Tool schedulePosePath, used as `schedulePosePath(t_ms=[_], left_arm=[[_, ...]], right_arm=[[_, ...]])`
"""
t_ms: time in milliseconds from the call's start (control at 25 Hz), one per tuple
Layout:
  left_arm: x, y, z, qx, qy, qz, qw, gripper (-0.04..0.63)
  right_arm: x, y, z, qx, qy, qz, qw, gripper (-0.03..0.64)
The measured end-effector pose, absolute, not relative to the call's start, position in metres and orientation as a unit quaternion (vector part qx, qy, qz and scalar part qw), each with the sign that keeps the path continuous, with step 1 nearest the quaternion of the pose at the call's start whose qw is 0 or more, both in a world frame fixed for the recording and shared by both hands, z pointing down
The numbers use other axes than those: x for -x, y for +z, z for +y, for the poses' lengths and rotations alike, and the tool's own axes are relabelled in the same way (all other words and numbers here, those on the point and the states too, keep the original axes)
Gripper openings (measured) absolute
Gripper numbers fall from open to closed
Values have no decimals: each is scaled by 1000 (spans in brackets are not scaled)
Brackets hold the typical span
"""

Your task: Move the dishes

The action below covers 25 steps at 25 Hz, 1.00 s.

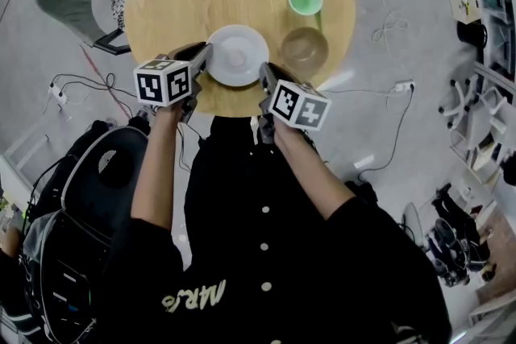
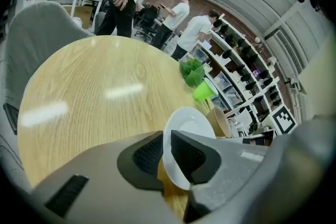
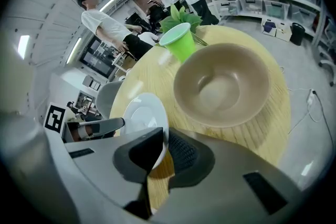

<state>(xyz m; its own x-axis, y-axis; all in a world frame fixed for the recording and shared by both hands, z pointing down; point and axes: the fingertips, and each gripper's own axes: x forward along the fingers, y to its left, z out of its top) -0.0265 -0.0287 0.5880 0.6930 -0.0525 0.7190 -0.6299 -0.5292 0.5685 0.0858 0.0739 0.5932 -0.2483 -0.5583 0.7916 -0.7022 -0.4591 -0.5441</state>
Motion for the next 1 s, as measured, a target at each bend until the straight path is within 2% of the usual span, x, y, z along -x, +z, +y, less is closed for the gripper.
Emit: schedulePosePath(t_ms=[1000], left_arm=[[14,601,-21,-806,379,-202,408,52]], right_arm=[[-89,608,89,-608,622,-490,60,38]])
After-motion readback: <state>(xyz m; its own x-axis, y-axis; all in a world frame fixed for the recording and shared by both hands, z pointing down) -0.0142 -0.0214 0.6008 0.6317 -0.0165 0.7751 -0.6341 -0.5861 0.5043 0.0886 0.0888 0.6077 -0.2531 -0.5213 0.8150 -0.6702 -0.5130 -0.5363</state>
